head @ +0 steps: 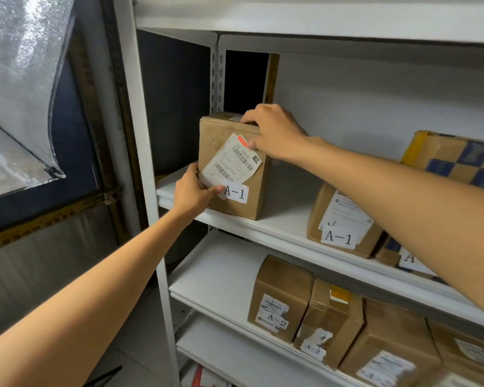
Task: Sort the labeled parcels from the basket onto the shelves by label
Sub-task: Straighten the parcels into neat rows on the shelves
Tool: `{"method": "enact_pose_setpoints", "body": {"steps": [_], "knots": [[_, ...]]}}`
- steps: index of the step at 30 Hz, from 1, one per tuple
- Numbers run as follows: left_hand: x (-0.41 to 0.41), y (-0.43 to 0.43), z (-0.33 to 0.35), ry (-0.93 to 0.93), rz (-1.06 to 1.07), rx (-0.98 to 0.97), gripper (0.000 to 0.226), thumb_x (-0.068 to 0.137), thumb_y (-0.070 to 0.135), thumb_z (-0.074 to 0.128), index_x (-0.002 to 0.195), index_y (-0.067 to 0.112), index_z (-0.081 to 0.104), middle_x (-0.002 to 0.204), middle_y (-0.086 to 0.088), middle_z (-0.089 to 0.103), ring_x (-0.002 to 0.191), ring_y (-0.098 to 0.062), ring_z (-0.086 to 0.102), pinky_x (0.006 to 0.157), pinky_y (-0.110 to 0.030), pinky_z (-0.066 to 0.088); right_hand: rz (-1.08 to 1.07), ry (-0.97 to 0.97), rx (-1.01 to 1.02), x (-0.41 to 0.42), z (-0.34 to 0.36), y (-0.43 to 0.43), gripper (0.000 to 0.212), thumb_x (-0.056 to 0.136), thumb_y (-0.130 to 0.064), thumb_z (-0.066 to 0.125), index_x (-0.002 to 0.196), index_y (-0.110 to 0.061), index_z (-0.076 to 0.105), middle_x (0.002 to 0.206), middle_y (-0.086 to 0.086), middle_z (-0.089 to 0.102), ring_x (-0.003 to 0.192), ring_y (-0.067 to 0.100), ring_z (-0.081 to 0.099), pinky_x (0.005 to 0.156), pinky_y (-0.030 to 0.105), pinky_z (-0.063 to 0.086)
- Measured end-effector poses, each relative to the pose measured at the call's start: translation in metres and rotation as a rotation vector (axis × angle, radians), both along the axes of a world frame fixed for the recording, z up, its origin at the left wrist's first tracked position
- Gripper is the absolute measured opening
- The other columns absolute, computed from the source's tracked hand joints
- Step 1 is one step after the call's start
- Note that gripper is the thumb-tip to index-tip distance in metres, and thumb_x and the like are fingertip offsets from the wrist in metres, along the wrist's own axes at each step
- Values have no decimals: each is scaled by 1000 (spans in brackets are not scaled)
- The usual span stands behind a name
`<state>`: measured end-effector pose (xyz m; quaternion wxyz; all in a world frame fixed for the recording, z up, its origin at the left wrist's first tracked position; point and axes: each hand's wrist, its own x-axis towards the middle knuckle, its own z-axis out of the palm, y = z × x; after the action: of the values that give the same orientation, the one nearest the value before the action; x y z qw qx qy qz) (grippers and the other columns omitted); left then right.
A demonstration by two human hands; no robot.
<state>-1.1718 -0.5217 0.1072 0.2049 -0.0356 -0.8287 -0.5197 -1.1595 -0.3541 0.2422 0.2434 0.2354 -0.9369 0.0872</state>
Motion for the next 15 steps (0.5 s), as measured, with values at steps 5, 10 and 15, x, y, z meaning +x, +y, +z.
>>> {"method": "enact_pose_setpoints", "body": {"steps": [5,10,15], "knots": [[14,36,0,-33,-64,-4,60,78,18,77,127,8,44,132,-7,56,123,-24,52,79,-21,45,-47,7,-3,22,1,37,38,81,-15,74,118,-11,66,111,6,62,91,16,50,75,26,38],[25,62,-1,-51,-122,-12,60,78,17,77,127,8,43,133,-7,54,125,-25,51,82,-24,46,-85,-3,4,41,2,62,37,79,-15,76,115,-14,68,111,6,64,95,20,56,77,31,45],[34,80,-2,-60,-157,-20,62,78,17,78,126,9,42,130,-7,55,119,-24,54,78,-25,48,-97,-19,-28,54,1,79,35,81,-15,73,115,-14,69,109,4,65,95,20,58,77,31,47]]}}
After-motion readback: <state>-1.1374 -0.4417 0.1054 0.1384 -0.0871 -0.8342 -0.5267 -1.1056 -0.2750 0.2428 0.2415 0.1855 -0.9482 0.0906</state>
